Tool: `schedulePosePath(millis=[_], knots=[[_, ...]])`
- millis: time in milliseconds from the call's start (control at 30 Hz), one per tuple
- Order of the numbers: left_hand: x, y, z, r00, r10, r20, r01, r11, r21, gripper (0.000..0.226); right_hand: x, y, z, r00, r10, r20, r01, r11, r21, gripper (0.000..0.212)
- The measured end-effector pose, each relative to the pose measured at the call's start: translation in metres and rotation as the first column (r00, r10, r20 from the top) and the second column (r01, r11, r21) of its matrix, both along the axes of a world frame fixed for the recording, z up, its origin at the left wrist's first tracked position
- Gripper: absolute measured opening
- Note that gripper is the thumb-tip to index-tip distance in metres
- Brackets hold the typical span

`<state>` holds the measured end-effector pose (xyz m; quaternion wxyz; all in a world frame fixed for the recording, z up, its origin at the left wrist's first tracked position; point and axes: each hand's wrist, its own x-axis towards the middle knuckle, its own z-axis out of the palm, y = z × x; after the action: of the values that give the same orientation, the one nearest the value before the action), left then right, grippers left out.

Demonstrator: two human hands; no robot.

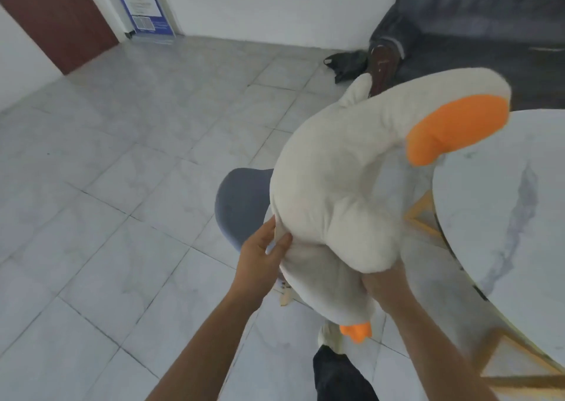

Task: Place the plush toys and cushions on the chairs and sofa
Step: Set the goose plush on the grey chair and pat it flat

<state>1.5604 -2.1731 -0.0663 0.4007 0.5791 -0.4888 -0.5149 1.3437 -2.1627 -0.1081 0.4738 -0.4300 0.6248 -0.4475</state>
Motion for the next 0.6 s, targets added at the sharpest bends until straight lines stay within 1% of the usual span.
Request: schedulePosePath(millis=[33,67,100,133,167,200,233,267,300,333,367,433,467,500,567,600], knots=[[0.002,-0.027,-0.006,0.999,0.03,-0.021,-0.029,0.999,0.036,0.055,0.005,-0.019,0.007,1.0,0.015,0.027,-0.016,0.999,0.037,0.013],[0.005,-0.051,-0.014,0.996,0.079,-0.05,-0.075,0.995,0.067,0.07,0.007,-0.042,0.004,0.998,0.057,0.026,-0.06,0.994,0.09,0.02],[0.007,-0.074,-0.02,0.99,0.129,-0.062,-0.122,0.987,0.105,0.081,0.014,-0.062,0.003,0.998,0.037,0.049,-0.041,0.996,0.08,0.018],[0.009,-0.095,-0.026,0.983,0.16,-0.085,-0.147,0.978,0.145,0.085,0.016,-0.082,-0.008,0.998,0.018,0.057,-0.023,0.996,0.088,0.015],[0.01,-0.115,-0.036,0.978,0.162,-0.128,-0.138,0.974,0.178,0.082,0.016,-0.096,-0.018,0.999,0.034,0.01,-0.035,0.997,0.066,0.019],[0.011,-0.134,-0.051,0.978,0.138,-0.158,-0.104,0.973,0.206,0.074,0.017,-0.106,-0.039,0.995,0.099,-0.031,-0.096,0.992,0.081,0.013],[0.01,-0.15,-0.067,0.98,0.112,-0.164,-0.07,0.967,0.244,0.065,0.023,-0.116,-0.052,0.99,0.127,-0.067,-0.12,0.989,0.088,0.015],[0.009,-0.164,-0.082,0.986,0.094,-0.137,-0.052,0.959,0.279,0.063,0.025,-0.126,-0.071,0.983,0.167,-0.078,-0.161,0.984,0.08,0.025],[0.008,-0.175,-0.099,0.99,0.096,-0.1,-0.062,0.953,0.298,0.067,0.029,-0.137,-0.09,0.95,0.247,-0.188,-0.236,0.969,0.079,0.04],[0.009,-0.183,-0.119,0.991,0.119,-0.068,-0.093,0.947,0.308,0.072,0.031,-0.145,-0.117,0.912,0.287,-0.292,-0.274,0.958,0.087,0.052],[0.011,-0.19,-0.141,0.988,0.147,-0.04,-0.126,0.937,0.326,0.074,0.033,-0.151,-0.142,0.865,0.327,-0.381,-0.318,0.944,0.09,0.06],[0.019,-0.2,-0.19,0.988,0.153,0.007,-0.143,0.906,0.399,0.076,0.038,-0.159,-0.195,0.799,0.344,-0.493,-0.331,0.936,0.117,0.068],[0.023,-0.204,-0.215,0.988,0.149,0.036,-0.15,0.883,0.444,0.075,0.041,-0.163,-0.222,0.765,0.394,-0.509,-0.359,0.918,0.17,0.072],[0.026,-0.205,-0.24,0.988,0.133,0.081,-0.155,0.857,0.491,0.071,0.044,-0.165,-0.248,0.707,0.483,-0.516,-0.415,0.875,0.251,0.074],[0.029,-0.202,-0.281,0.98,0.107,0.168,-0.187,0.786,0.589,0.058,0.053,-0.169,-0.291,0.615,0.647,-0.45,-0.515,0.762,0.392,0.074],[0.029,-0.198,-0.296,0.973,0.103,0.206,-0.212,0.753,0.623,0.058,0.06,-0.171,-0.308,0.573,0.711,-0.408,-0.564,0.703,0.433,0.074]])
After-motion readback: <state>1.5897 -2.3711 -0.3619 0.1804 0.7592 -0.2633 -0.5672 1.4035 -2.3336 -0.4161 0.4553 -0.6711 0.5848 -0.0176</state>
